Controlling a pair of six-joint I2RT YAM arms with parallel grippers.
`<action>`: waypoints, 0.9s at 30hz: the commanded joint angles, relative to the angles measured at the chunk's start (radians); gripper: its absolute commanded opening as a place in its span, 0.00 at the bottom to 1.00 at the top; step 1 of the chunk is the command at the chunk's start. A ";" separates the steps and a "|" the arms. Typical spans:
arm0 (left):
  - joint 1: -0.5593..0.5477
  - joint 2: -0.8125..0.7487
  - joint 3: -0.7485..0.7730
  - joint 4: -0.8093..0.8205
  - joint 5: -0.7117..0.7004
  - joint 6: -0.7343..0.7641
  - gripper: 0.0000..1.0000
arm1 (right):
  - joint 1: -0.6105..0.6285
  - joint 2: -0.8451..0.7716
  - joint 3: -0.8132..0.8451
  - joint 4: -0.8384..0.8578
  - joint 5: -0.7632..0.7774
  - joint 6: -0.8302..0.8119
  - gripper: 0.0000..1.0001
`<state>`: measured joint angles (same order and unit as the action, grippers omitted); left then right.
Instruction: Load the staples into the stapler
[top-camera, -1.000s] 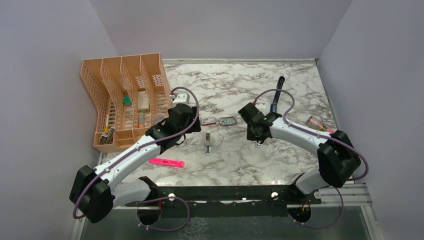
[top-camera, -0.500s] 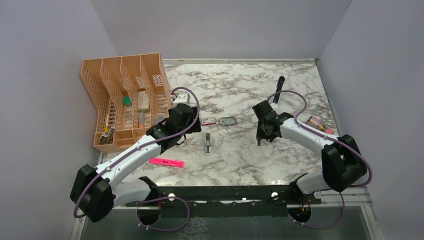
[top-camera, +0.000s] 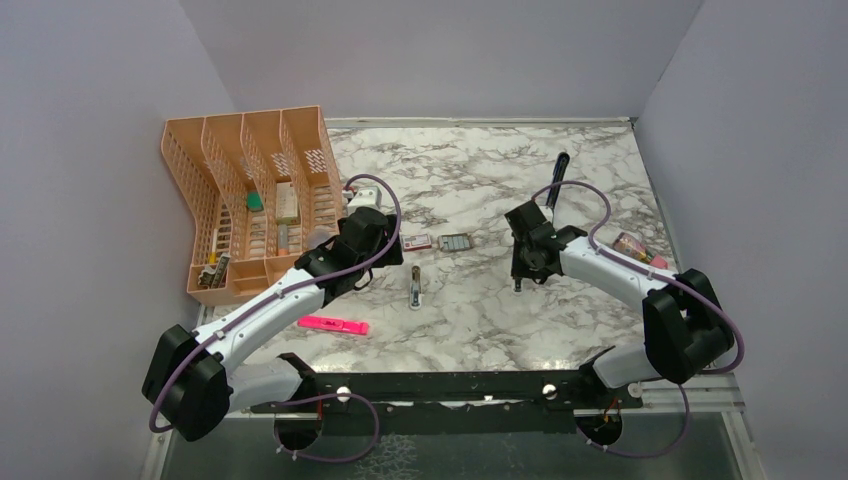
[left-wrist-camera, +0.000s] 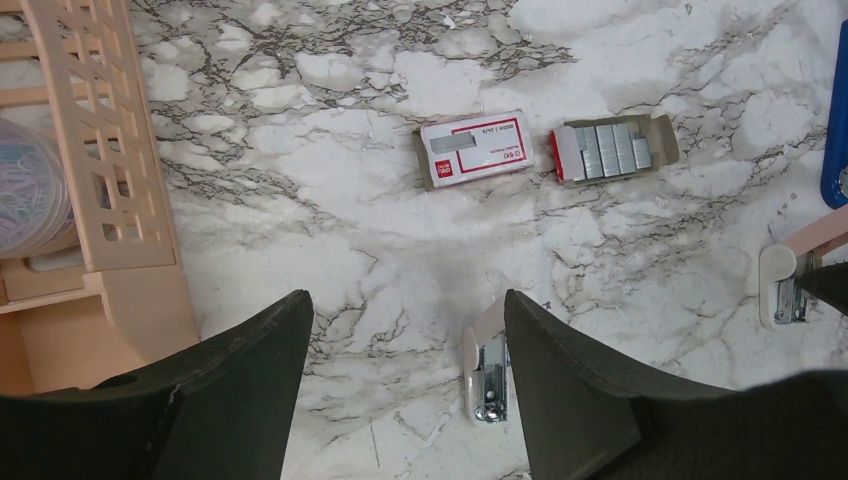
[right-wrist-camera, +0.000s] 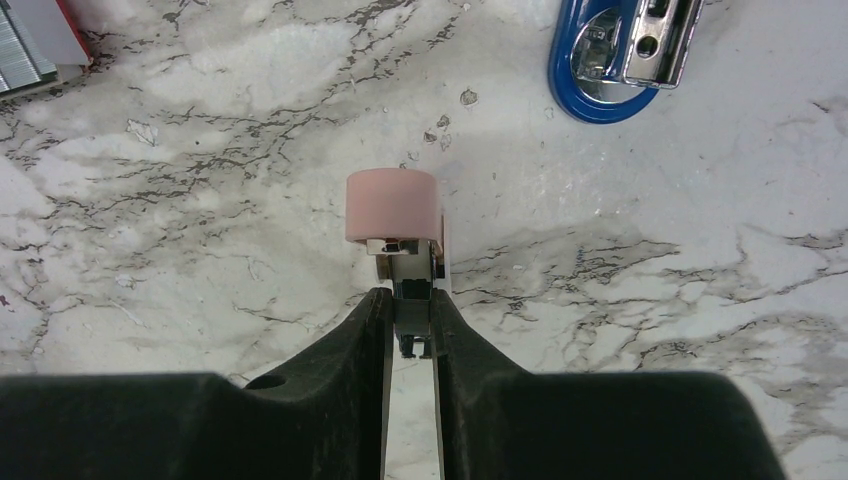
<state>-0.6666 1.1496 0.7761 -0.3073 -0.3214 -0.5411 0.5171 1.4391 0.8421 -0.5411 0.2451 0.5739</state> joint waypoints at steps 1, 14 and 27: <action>0.005 0.006 0.005 0.021 0.017 0.003 0.71 | -0.002 0.006 -0.013 0.014 -0.005 -0.015 0.24; 0.004 0.004 0.005 0.020 0.017 0.003 0.71 | -0.003 0.026 -0.016 0.021 -0.034 -0.040 0.23; 0.005 0.006 0.007 0.020 0.018 0.003 0.71 | -0.004 0.043 -0.015 0.018 -0.043 -0.046 0.23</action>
<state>-0.6666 1.1503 0.7761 -0.3073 -0.3218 -0.5411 0.5167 1.4643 0.8387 -0.5392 0.2192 0.5373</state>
